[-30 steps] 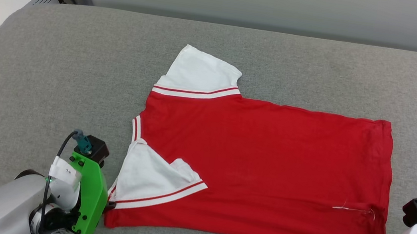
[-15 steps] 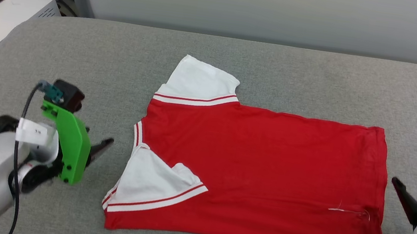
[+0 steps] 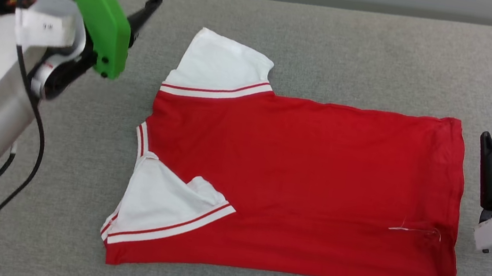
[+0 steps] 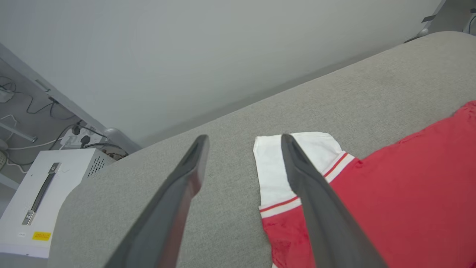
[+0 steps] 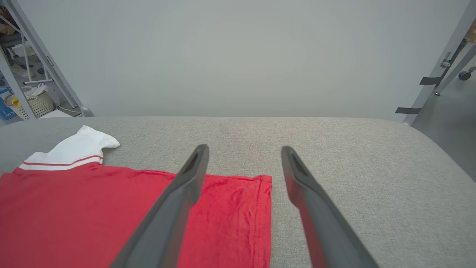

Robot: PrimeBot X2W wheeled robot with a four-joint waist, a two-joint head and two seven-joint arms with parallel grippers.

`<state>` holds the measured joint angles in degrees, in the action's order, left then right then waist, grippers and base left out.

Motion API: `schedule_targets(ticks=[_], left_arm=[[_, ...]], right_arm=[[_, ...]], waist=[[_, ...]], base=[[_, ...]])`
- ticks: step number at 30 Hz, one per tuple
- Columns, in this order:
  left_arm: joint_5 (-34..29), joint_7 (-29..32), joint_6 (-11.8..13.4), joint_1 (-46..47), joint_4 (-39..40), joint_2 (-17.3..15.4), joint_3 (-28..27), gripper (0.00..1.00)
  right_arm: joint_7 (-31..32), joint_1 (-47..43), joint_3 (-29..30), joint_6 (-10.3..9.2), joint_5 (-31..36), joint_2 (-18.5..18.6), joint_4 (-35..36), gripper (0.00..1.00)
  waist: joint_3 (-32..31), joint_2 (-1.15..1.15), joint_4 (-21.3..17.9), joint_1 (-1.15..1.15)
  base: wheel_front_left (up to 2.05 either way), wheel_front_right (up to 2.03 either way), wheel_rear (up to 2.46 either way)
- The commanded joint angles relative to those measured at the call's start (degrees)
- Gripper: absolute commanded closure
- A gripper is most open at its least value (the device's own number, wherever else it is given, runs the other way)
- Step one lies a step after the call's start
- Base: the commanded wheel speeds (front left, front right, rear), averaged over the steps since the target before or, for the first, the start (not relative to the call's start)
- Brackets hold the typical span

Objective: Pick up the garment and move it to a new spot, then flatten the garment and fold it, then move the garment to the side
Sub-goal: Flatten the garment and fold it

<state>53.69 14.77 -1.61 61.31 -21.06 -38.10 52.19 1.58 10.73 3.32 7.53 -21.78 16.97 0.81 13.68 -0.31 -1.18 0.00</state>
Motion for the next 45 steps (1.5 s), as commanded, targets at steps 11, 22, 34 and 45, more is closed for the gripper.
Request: schedule_targets(ticks=[11, 22, 34, 45], left_arm=[[3.9, 16.6, -4.5, 16.4, -14.8, 7.3, 1.0, 0.0], [5.8, 31.0, -5.5, 22.6, -23.0, 9.1, 4.8, 0.0], [4.3, 33.0, -5.8, 20.0, -28.0, 9.1, 10.2, 0.37], [5.9, 25.6, -5.9, 18.8, -25.1, 9.3, 12.5, 1.0]], right_arm=[[-3.3, 5.4, -3.8, -0.04, 2.6, -1.4, 4.5, 0.0], [-4.9, 9.3, -6.9, -0.04, 3.3, -1.3, 5.4, 0.0], [-5.7, 10.3, -6.8, -0.04, 3.6, -0.9, 4.3, 0.0], [-2.6, 14.7, -6.8, -0.04, 3.9, 3.3, 5.2, 0.0]], waist=[[14.0, 0.31, -7.0, 0.0], [20.6, 0.31, -10.5, 0.0], [21.3, 0.31, -10.8, 0.0], [17.5, 0.31, -8.3, 0.0]], base=[[0.0, 0.0, 0.0], [0.0, 0.0, 0.0], [0.0, 0.0, 0.0], [0.0, 0.0, 0.0]])
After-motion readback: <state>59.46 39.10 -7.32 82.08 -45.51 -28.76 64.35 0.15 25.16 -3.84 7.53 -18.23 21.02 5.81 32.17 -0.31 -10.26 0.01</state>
